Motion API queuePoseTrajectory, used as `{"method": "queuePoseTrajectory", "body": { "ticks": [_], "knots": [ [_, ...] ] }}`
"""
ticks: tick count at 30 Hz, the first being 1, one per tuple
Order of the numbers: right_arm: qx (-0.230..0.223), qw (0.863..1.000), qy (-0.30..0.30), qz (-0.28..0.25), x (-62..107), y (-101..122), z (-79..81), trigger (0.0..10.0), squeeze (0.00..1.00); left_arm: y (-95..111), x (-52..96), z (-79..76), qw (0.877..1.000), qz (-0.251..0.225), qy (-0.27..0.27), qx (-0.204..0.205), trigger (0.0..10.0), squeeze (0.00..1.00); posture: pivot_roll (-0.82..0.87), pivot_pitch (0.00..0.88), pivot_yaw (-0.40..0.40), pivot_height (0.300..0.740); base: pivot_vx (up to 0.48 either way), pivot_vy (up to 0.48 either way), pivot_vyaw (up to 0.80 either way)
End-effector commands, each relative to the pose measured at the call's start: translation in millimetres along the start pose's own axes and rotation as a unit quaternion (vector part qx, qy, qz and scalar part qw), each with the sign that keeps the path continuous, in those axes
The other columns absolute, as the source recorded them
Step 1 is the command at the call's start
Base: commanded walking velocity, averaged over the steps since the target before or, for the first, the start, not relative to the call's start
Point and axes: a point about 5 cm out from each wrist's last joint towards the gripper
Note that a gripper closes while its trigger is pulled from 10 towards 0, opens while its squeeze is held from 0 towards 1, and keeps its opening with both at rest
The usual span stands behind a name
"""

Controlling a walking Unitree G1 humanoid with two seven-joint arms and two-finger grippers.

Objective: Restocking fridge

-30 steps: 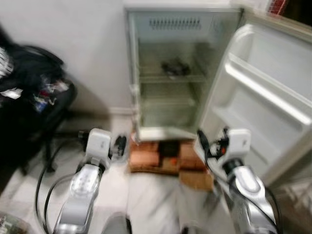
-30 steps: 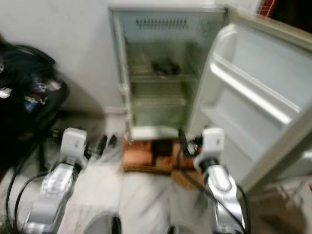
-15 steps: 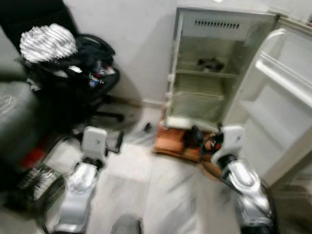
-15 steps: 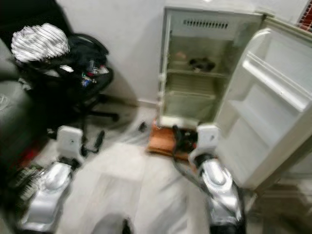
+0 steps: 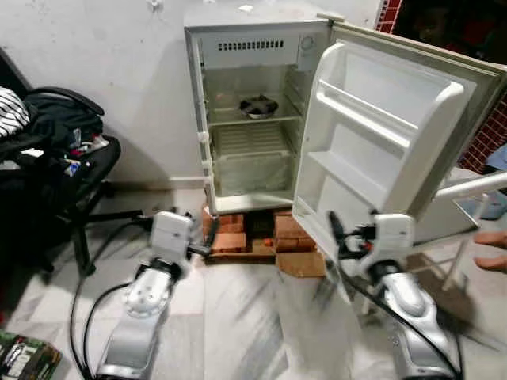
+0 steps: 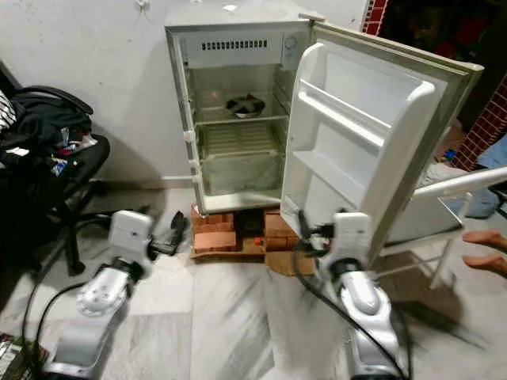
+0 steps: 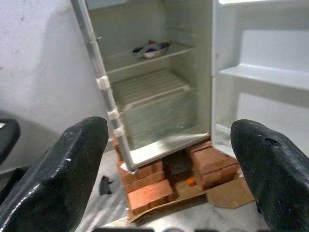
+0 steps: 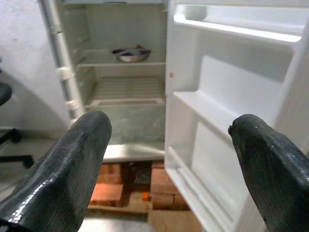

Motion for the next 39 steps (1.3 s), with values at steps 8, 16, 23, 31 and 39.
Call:
{"method": "queuePoseTrajectory", "body": {
  "ticks": [8,16,23,31,39],
  "knots": [
    [-0.011,0.999,0.034,-0.016,-10.2,5,18.3,10.0,0.0,-5,3.4,8.0,1.0,0.013,0.012,-0.019,10.0,0.0,0.06,0.0,0.001,0.74,0.369,-0.303,0.0],
    [-0.009,0.999,0.035,-0.015,-11.4,4,19.1,10.0,0.0,-8,4.0,-1.2,1.0,0.021,-0.006,-0.009,10.0,0.0,0.05,0.0,-0.001,0.74,0.07,-0.446,0.0],
    [-0.016,0.998,0.058,-0.008,-10.4,2,22.2,10.0,0.0,-10,6.1,-5.2,0.999,0.031,-0.018,-0.003,10.0,0.0,0.05,0.0,-0.002,0.74,0.0,-0.474,0.0],
    [-0.052,0.976,0.203,0.066,2.4,-14,48.1,10.0,0.0,-11,8.8,-10.9,0.999,0.031,-0.044,-0.002,10.0,0.0,0.05,0.0,0.0,0.74,-0.222,-0.39,0.0],
    [0.004,0.98,0.184,0.071,-3.7,-14,32.5,10.0,0.0,-9,10.2,-10.6,0.999,0.022,-0.046,-0.003,10.0,0.0,0.05,0.0,0.001,0.74,-0.114,-0.278,0.0]
  ]
}}
Point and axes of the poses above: a point about 5 cm out from each wrist's last joint towards the gripper, its own x axis pointing back from the gripper into the wrist, its own y axis along the axis of the wrist's last joint, z = x × y, and after that the axes turned 2 degrees about -x, right-handed
